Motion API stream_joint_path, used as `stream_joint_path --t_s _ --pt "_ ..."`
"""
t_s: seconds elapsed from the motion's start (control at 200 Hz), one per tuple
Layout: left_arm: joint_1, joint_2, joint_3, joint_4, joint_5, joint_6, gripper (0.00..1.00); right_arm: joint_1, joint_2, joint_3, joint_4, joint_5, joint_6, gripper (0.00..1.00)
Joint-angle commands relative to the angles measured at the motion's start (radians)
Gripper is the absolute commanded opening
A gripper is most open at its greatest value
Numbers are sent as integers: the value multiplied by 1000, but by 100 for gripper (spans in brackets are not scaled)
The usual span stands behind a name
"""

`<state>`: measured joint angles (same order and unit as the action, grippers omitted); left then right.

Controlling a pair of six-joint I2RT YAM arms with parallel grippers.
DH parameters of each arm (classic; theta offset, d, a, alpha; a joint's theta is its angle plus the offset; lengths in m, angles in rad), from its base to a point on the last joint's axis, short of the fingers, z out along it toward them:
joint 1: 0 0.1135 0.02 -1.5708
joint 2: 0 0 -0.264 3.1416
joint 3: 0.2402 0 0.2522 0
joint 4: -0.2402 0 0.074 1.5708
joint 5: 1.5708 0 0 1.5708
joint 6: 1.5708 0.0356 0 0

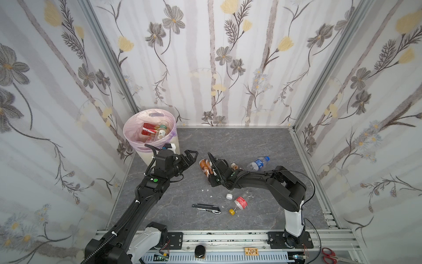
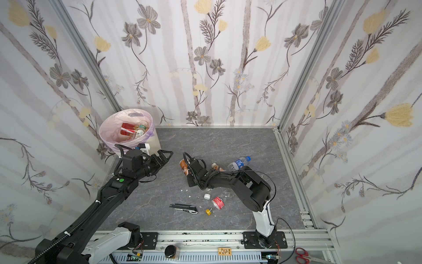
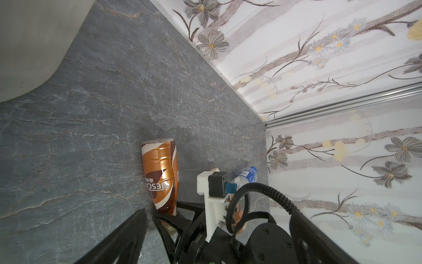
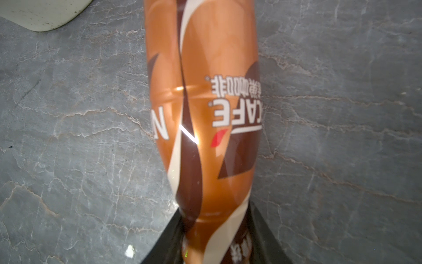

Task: Throw the plastic bottles in the bin
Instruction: 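Lift the Nescafe bottle with the right gripper and grasp its end with the left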

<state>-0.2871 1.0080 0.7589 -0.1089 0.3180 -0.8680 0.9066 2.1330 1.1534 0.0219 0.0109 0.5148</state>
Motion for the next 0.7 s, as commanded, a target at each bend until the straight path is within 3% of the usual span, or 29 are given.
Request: stream_joint_path --t_s 0.0,0.425,0.694 --pt "2 4 -3 20 0 -14 100 -1 5 7 -16 -3 -4 35" --pt "1 62 13 24 9 -22 100 -45 -123 -10 -29 -29 -21 32" --pt "-47 174 119 34 13 0 100 -64 -242 -5 -65 -31 -48 32"
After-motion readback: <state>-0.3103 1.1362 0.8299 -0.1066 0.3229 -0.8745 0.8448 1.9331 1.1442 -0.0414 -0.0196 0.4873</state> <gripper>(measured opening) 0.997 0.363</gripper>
